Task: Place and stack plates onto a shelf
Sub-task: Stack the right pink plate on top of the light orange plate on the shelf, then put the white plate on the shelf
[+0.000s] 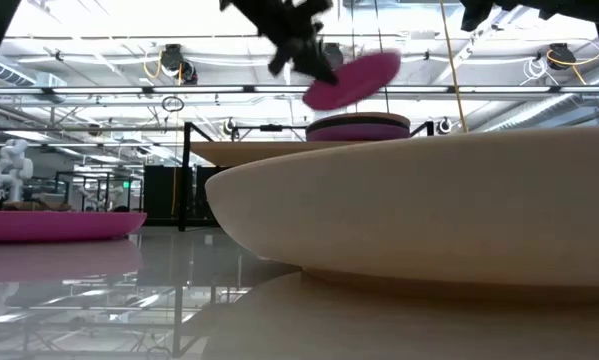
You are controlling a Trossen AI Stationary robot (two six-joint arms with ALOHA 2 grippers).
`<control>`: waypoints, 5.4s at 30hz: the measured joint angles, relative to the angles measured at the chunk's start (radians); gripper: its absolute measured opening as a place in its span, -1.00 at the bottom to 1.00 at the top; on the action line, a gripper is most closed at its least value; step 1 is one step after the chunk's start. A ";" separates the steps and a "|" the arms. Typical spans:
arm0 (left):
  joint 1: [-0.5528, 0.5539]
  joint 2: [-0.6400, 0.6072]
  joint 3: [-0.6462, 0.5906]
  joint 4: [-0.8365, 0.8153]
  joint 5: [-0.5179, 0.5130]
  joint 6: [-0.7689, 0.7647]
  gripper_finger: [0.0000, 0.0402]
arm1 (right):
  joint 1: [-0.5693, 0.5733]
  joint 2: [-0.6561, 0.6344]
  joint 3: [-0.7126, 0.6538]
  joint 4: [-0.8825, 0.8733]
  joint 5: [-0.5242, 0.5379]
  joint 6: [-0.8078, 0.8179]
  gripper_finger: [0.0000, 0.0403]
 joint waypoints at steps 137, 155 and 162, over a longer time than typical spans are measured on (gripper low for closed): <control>-0.577 -1.138 -1.294 0.897 -0.305 -0.825 0.11 | -0.575 0.561 0.801 -0.604 -0.145 0.306 -1.00; -0.618 -1.143 -1.292 0.917 -0.355 -0.726 0.11 | -0.928 1.002 0.962 -0.290 -0.455 0.518 -1.00; -0.617 -1.143 -1.292 1.001 -0.358 -0.675 0.11 | -0.958 1.021 0.962 -0.311 -0.499 0.493 -1.00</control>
